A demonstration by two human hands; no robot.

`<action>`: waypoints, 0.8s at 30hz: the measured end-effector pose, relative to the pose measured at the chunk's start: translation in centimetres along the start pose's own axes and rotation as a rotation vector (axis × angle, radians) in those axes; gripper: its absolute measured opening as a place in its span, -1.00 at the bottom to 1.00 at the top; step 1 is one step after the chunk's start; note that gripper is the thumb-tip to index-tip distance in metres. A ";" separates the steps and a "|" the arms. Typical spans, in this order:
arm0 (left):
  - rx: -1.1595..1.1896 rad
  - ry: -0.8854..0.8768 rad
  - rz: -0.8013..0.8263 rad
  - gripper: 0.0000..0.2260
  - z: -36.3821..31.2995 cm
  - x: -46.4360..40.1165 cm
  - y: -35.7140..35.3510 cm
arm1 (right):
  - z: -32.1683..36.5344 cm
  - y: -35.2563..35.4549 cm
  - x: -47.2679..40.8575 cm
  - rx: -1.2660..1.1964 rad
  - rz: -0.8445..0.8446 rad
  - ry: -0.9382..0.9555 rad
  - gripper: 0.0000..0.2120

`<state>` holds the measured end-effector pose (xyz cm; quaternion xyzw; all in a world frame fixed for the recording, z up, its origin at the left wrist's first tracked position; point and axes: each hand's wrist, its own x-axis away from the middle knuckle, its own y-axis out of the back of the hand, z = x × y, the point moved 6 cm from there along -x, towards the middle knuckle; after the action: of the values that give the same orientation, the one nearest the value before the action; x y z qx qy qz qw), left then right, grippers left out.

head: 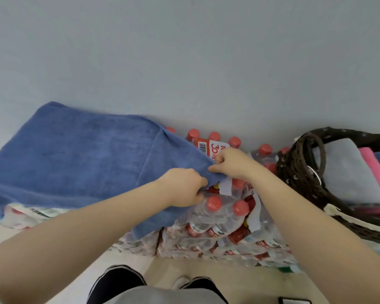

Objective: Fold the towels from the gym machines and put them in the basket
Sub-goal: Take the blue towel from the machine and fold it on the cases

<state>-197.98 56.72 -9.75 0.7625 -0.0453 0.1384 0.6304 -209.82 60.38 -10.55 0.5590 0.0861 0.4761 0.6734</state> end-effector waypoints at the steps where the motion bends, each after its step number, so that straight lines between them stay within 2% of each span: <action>1: 0.065 0.024 0.010 -0.77 0.0 -0.2 0.3 | -0.2 0.7 0.2 -0.088 -0.021 0.005 -0.58; 4: 0.460 0.100 -0.021 -0.67 -0.5 -1.1 2.2 | -1.1 3.5 0.7 -0.317 -0.136 0.013 -0.70; 7: 0.894 0.172 -0.108 -0.70 -1.2 -2.3 5.1 | -2.3 7.0 0.1 -0.522 -0.390 0.012 -0.70; 9: 1.084 0.200 -0.197 -0.71 -1.5 -3.8 6.9 | -2.9 9.1 -0.2 -0.662 -0.530 -0.001 -0.79; 10: 1.171 0.223 -0.245 -0.73 -1.6 -4.5 7.4 | -2.9 9.9 -0.1 -0.650 -0.568 0.005 -0.88; 12: 1.308 0.307 -0.311 -0.80 -1.0 -6.2 6.9 | -2.5 10.6 0.5 -0.455 -0.597 0.046 -0.79; 15: 1.252 0.368 -0.293 -0.88 -0.1 -7.7 3.7 | -2.2 9.1 2.3 -0.171 -0.568 0.143 -0.71; 16: 1.184 0.347 -0.278 -0.86 0.0 -7.7 2.7 | -2.4 7.9 2.7 -0.155 -0.536 0.163 -0.70; 19: 0.979 0.253 -0.254 -0.58 0.3 -7.0 1.6 | -3.8 4.3 3.4 -0.158 -0.435 0.121 -0.71; 23: 0.834 0.094 -0.339 -0.58 0.8 -4.9 2.1 | -5.9 1.7 5.1 -0.201 -0.441 -0.026 -0.94; 24: 0.809 0.055 -0.340 -0.60 0.8 -4.3 2.1 | -6.3 1.3 5.6 -0.212 -0.423 -0.074 -0.89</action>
<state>-202.47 55.02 -9.02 0.9405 0.1556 0.0597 0.2960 -211.62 68.60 -9.44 0.4718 0.1260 0.3100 0.8157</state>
